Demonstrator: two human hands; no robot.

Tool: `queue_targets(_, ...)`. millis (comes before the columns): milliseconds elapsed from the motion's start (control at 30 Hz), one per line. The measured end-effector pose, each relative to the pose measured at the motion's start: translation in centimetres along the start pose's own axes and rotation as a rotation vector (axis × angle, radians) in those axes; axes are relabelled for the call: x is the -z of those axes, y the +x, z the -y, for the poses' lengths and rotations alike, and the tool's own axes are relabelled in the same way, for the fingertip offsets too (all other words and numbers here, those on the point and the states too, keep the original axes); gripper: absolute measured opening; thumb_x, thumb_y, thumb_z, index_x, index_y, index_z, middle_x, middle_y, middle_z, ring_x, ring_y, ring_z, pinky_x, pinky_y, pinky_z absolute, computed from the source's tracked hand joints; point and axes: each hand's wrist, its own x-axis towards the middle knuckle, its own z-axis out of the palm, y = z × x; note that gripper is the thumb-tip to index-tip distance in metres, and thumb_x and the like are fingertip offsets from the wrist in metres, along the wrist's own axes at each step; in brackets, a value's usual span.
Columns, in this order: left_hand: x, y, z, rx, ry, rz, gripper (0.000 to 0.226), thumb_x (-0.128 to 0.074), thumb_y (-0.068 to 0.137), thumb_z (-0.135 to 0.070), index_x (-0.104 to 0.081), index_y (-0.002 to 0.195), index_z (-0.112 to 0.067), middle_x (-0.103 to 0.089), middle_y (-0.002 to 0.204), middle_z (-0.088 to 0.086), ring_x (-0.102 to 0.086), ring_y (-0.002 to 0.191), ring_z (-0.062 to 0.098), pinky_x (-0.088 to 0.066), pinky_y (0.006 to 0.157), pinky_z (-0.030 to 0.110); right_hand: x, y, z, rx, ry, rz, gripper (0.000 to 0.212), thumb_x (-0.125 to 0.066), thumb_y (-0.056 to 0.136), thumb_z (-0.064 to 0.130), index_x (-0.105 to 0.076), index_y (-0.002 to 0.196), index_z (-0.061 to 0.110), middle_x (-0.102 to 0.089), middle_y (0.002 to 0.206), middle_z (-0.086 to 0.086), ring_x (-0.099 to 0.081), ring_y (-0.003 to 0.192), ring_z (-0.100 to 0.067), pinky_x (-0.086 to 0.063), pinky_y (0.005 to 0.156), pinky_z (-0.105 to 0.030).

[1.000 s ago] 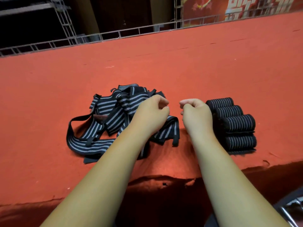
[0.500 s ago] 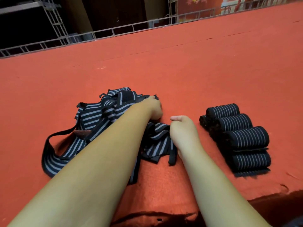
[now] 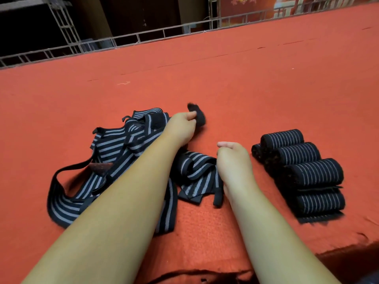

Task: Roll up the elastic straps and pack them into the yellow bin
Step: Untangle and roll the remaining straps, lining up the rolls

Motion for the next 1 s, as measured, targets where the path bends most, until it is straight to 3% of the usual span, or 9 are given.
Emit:
queue_targets(100, 1.5, -2.8, -1.1, -0.065, -0.433, -0.109, 0.041, -0.077, 0.097, -0.021, -0.075, 0.138, -0.023, -0.079, 0.120, -0.005, -0.071, 0.101, 0.012, -0.052, 0.080, 0.021, 0.2, -0.3, 0.4, 0.032, 0.045, 0.000, 0.034, -0.056, 0.097, 0.017, -0.069, 0.125, 0.031, -0.068, 0.117, 0.012, -0.065, 0.108, -0.011, -0.054, 0.093, -0.036)
queue_targets(300, 4.4, -9.9, -2.1, -0.064, -0.927, -0.030, 0.028, -0.070, 0.100, -0.004, -0.077, 0.126, -0.010, -0.079, 0.120, 0.022, -0.077, 0.099, 0.031, -0.061, 0.094, 0.062, 0.6, -1.5, 1.8, 0.362, 0.001, 0.054, 0.060, -0.069, 0.096, 0.046, -0.051, 0.152, 0.038, -0.056, 0.149, 0.018, -0.050, 0.141, -0.002, -0.038, 0.122, -0.035)
queue_targets(400, 5.4, -12.6, -2.0, -0.046, -1.067, 0.014, 0.021, -0.064, 0.103, -0.001, -0.076, 0.122, -0.003, -0.081, 0.109, 0.018, -0.078, 0.092, 0.025, -0.068, 0.080, 0.042, 0.3, -2.7, 2.0, 0.533, 0.011, 0.086, 0.052, -0.065, 0.091, 0.050, -0.061, 0.141, 0.038, -0.061, 0.141, 0.020, -0.052, 0.137, 0.001, -0.041, 0.119, -0.031)
queue_targets(500, 6.5, -14.3, -0.9, 0.002, -1.216, -0.019, 0.023, -0.065, 0.104, -0.001, -0.068, 0.127, 0.002, -0.081, 0.103, 0.013, -0.078, 0.083, 0.020, -0.065, 0.070, 0.032, 0.0, -3.8, 2.0, 0.563, 0.010, 0.208, 0.029, -0.061, 0.093, 0.051, -0.073, 0.107, 0.028, -0.073, 0.113, 0.012, -0.067, 0.114, -0.009, -0.051, 0.105, -0.043)
queue_targets(600, 7.4, -15.5, 0.6, 0.030, -1.289, -0.133, 0.040, -0.065, 0.103, 0.001, -0.058, 0.142, 0.006, -0.079, 0.118, 0.020, -0.079, 0.092, 0.023, -0.066, 0.076, 0.034, -0.4, -4.5, 1.7, 0.608, -0.061, 0.265, 0.047, -0.061, 0.097, 0.053, -0.058, 0.082, 0.008, -0.060, 0.083, -0.001, -0.060, 0.082, -0.023, -0.050, 0.080, -0.047)
queue_targets(700, 8.2, -16.4, 1.8, 0.023, -1.297, -0.267, 0.038, -0.063, 0.102, 0.007, -0.062, 0.139, -0.002, -0.075, 0.130, 0.024, -0.079, 0.098, 0.024, -0.066, 0.074, 0.032, -0.1, -5.6, 2.1, 0.669, -0.138, 0.283, 0.057, -0.065, 0.105, 0.046, -0.042, 0.073, 0.005, -0.040, 0.070, 0.003, -0.043, 0.068, -0.015, -0.036, 0.065, -0.039)
queue_targets(867, 10.1, -16.6, 3.6, 0.019, -1.279, -0.421, 0.050, -0.063, 0.101, 0.010, -0.054, 0.148, -0.007, -0.073, 0.135, 0.017, -0.079, 0.101, 0.023, -0.064, 0.069, 0.029, 0.5, -6.9, 2.1, 0.600, -0.093, 0.483, 0.039, -0.075, 0.102, 0.035, -0.058, 0.079, 0.008, -0.049, 0.065, 0.001, -0.043, 0.062, -0.011, -0.033, 0.055, -0.031)
queue_targets(967, 10.6, -16.9, 4.0, 0.015, -1.246, -0.428, 0.058, -0.062, 0.100, 0.013, -0.051, 0.152, -0.011, -0.074, 0.134, 0.011, -0.079, 0.111, 0.026, -0.064, 0.072, 0.031, 0.1, -7.8, 1.6, 0.409, 0.075, 0.707, 0.009, -0.072, 0.103, 0.011, -0.063, 0.104, 0.008, -0.073, 0.077, -0.001, -0.066, 0.065, -0.011, -0.051, 0.058, -0.023)
queue_targets(1000, 10.7, -17.0, 4.1, 0.022, -1.233, -0.429, 0.060, -0.062, 0.099, 0.014, -0.051, 0.152, -0.012, -0.074, 0.132, 0.009, -0.078, 0.111, 0.026, -0.064, 0.071, 0.030, 0.0, -8.0, 1.2, 0.353, 0.118, 0.753, 0.013, -0.070, 0.103, 0.006, -0.063, 0.113, 0.006, -0.078, 0.087, -0.005, -0.072, 0.072, -0.014, -0.056, 0.061, -0.024)
